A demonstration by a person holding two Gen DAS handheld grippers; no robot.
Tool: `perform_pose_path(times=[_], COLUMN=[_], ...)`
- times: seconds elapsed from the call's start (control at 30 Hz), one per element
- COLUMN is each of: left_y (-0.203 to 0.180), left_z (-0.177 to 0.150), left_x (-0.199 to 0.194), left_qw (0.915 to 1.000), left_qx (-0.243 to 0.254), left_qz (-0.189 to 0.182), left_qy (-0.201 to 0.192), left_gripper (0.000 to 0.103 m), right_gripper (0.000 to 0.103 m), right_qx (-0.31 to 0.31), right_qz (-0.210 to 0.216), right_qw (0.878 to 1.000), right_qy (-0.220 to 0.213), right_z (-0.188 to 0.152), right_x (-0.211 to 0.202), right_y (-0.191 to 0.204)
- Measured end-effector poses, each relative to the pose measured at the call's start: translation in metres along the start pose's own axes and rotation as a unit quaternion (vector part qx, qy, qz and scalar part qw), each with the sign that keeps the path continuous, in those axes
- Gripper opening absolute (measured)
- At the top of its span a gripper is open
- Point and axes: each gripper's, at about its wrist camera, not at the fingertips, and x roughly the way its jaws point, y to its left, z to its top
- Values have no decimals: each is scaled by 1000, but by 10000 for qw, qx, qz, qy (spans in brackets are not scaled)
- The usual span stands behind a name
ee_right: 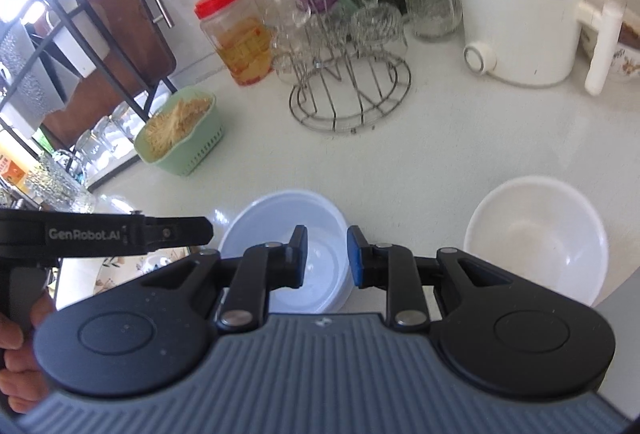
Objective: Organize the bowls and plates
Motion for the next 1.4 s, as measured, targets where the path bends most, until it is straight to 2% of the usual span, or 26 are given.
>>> perform_pose_path(times=[0.57, 0.77, 0.93, 1.4], left_y=[-28, -35, -36, -69], left_z=[2, -2, -6, -5], left_x=[-59, -74, -81, -74], left_qw=[9974, 9965, 9965, 9956], left_qx=[287, 406, 288, 504], left_qz=[-146, -119, -155, -322], left_qy=[-652, -717, -767, -726], left_gripper=[43, 43, 43, 43], right_gripper=[26, 26, 26, 26], right_qx=[-211, -212, -216, -181], right_qz=[-49, -53, -118, -321], right_qw=[9954, 9938, 9927, 9903], right_qy=[-929, -1093, -1183, -1340], right_z=[7, 8, 9, 5], right_x=[-71, -89, -95, -109], right_y=[9, 7, 3, -15])
